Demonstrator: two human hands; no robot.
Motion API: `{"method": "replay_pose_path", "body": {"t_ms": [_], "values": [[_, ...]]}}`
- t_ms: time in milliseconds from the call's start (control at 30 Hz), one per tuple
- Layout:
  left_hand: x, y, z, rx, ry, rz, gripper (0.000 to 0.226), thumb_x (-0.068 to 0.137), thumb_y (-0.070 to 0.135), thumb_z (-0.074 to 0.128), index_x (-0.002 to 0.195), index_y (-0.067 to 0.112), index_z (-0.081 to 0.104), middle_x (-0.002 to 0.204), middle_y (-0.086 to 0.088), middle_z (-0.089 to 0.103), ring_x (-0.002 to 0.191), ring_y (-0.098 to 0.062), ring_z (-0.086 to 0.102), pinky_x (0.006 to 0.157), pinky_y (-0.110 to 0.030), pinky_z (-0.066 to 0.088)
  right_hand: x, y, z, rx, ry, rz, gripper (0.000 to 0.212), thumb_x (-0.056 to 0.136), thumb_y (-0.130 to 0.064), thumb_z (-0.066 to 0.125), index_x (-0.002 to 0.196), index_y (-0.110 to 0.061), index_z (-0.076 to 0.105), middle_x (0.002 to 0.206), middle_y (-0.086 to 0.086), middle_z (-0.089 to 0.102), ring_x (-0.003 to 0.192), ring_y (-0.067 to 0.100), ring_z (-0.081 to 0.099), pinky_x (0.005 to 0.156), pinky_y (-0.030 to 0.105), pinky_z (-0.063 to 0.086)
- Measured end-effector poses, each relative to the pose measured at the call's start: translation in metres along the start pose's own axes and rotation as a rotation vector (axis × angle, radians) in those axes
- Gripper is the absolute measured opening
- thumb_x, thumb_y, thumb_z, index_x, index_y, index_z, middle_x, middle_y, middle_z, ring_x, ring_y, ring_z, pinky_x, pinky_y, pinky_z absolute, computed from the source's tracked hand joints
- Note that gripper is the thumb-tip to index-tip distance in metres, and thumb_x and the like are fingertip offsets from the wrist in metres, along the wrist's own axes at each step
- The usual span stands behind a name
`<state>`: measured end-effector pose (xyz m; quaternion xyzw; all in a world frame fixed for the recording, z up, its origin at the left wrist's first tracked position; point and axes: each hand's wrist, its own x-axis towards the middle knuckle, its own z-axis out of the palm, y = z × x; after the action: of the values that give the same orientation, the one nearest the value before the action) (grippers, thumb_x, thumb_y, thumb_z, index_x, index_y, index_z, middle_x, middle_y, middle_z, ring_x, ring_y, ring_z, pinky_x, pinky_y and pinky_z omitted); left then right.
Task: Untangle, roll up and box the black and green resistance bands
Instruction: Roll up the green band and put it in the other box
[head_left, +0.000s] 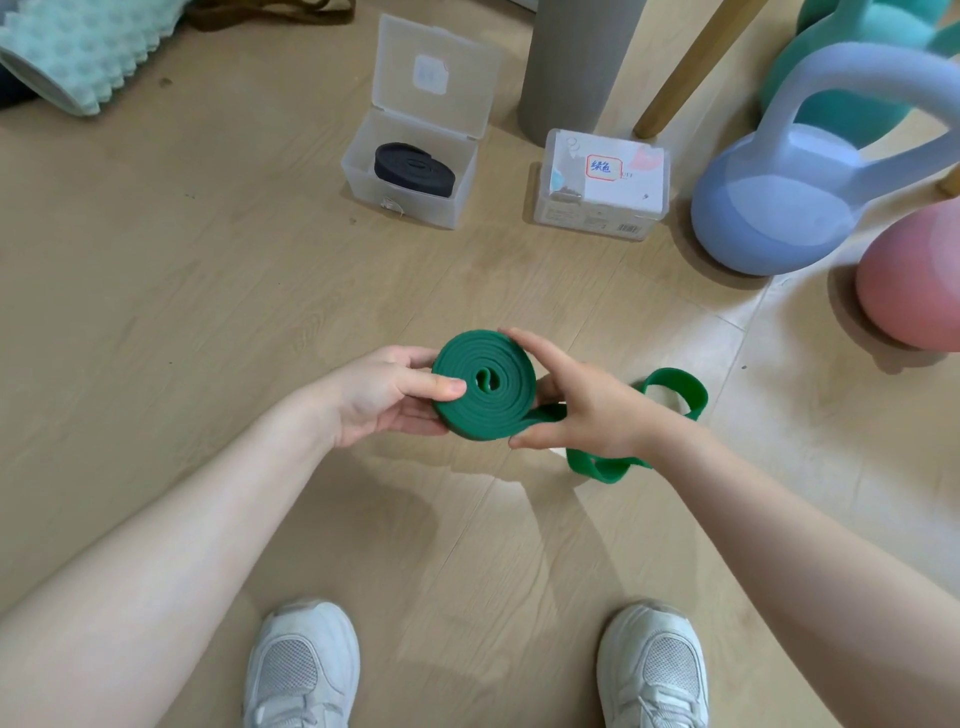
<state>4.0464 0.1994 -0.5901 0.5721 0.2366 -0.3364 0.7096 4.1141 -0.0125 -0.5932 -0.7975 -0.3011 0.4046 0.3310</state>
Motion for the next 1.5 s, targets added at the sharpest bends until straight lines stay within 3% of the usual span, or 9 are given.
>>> {"method": "replay_pose_path", "body": {"t_ms": [133,233,533,867,1000,1133,1233,1333,1500], "values": [[-0.002,0.005,-0.003,0.148,-0.020,-0.028,0.030,0.081,0.012,0.064,0.109,0.022,0.061,0.098,-0.003,0.073,0.084,-0.016,0.071,0.067,-0.021,0.055,0.002,0.002,0.011,-0.013,0.025,-0.019,0.101,0.066,-0.030,0.082,0.144,-0.028,0.017,0.105,0.004,0.067,0.092,0.011,0.065,0.088,0.027,0.050],[-0.002,0.006,0.001,0.149,0.040,-0.006,0.026,0.083,0.015,0.063,0.106,0.026,0.063,0.093,0.000,0.074,0.080,-0.014,0.070,0.068,-0.021,0.054,0.000,0.001,0.015,0.002,0.108,-0.027,0.098,0.065,-0.030,0.083,0.143,-0.024,0.024,0.094,-0.012,0.065,0.081,-0.004,0.062,0.081,0.017,0.048],[-0.002,-0.019,0.046,-0.418,0.421,0.143,0.032,0.082,0.024,0.066,0.111,0.014,0.056,0.099,-0.002,0.071,0.089,-0.015,0.069,0.086,-0.032,0.052,0.012,-0.013,0.033,0.412,0.451,0.060,0.065,0.068,-0.028,0.081,0.122,-0.025,0.046,0.076,-0.002,0.067,0.066,0.012,0.064,0.065,0.028,0.054],[0.003,-0.028,0.054,-0.518,0.523,0.234,0.038,0.083,0.010,0.066,0.117,0.015,0.049,0.101,-0.008,0.070,0.089,-0.020,0.069,0.081,-0.034,0.053,0.023,-0.013,0.059,0.241,0.511,0.102,0.101,0.060,-0.055,0.074,0.140,-0.025,0.020,0.107,-0.006,0.067,0.099,0.015,0.065,0.084,0.041,0.053],[0.002,-0.025,0.045,-0.520,0.567,0.240,0.032,0.081,0.007,0.067,0.106,0.016,0.049,0.096,-0.010,0.070,0.081,-0.020,0.070,0.071,-0.029,0.056,0.028,-0.014,0.059,-0.089,0.453,0.107,0.112,0.066,-0.055,0.071,0.147,-0.015,0.005,0.106,-0.004,0.067,0.102,0.020,0.063,0.095,0.041,0.043],[0.002,-0.028,0.031,-0.542,0.629,0.244,0.030,0.081,0.006,0.068,0.102,0.014,0.049,0.104,-0.012,0.067,0.091,-0.021,0.068,0.078,-0.029,0.056,0.019,0.002,0.069,-0.271,0.484,0.107,0.077,0.078,-0.025,0.061,0.141,-0.009,0.020,0.095,0.001,0.064,0.090,0.030,0.060,0.085,0.035,0.038],[0.003,-0.032,0.026,-0.587,0.634,0.231,0.028,0.081,0.007,0.068,0.101,0.013,0.049,0.105,-0.013,0.066,0.092,-0.022,0.068,0.084,-0.033,0.055,0.018,0.007,0.075,-0.295,0.587,0.004,0.033,0.075,-0.016,0.048,0.106,-0.010,0.041,0.083,0.007,0.060,0.076,0.034,0.057,0.073,0.036,0.042],[0.003,-0.032,0.023,-0.571,0.623,0.240,0.027,0.082,0.008,0.068,0.101,0.013,0.050,0.101,-0.012,0.068,0.090,-0.022,0.069,0.081,-0.031,0.055,0.031,0.006,0.069,-0.428,0.601,-0.049,0.028,0.075,-0.020,0.034,0.089,-0.006,0.053,0.084,0.010,0.063,0.083,0.033,0.058,0.089,0.046,0.046],[-0.001,-0.032,0.002,-0.520,0.585,0.235,0.027,0.082,0.008,0.067,0.102,0.013,0.049,0.106,-0.015,0.067,0.093,-0.025,0.068,0.080,-0.032,0.055,0.035,0.002,0.046,-0.417,0.195,-0.010,0.018,0.096,-0.020,0.041,0.110,-0.009,0.043,0.084,0.008,0.065,0.080,0.031,0.055,0.066,0.029,0.029]]}}
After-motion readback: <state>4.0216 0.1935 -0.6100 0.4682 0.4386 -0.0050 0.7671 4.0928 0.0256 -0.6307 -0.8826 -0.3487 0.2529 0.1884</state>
